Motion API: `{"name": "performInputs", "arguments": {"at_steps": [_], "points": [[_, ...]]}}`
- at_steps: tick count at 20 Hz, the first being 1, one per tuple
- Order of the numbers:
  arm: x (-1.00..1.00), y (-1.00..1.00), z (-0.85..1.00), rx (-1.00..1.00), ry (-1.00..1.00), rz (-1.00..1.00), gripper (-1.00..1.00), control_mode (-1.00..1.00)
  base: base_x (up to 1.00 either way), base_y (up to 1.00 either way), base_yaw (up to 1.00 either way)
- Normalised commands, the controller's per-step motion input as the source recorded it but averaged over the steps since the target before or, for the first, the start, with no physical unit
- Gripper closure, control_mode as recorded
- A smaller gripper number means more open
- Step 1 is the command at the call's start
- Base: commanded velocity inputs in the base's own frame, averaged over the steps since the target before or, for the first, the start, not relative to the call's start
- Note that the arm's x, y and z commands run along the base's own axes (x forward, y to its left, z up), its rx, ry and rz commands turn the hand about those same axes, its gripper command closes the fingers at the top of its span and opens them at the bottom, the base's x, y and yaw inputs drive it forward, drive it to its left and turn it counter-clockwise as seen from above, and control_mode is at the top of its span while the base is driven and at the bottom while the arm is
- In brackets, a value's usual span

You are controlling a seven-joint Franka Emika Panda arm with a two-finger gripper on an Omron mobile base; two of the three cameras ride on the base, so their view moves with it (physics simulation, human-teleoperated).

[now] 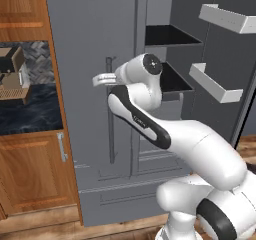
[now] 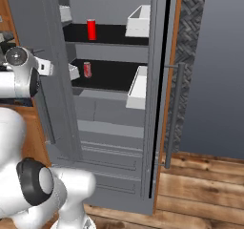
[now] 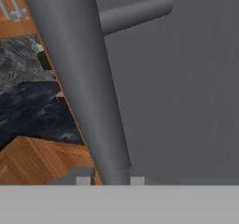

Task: Open the fridge, grab two sodas, and place both sodas inside the bowl with ice on the dining counter.

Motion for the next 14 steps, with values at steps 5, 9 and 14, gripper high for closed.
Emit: {"name": "performInputs", "arguments": {"at_steps": [5,9,14], "points": [[-1.00,0.49,-0.12,0.00,0.00,0.10,-1.00,-1.00,0.00,0.00,0.00],[-0.98,0.17,-0.02,0.00,0.00,0.02,-1.00,-1.00,0.00,0.00,0.00],[-0.67,-0.74,0.08,0.05,0.00,0.00,-1.00,-1.00,0.00,0.00,0.00]]}}
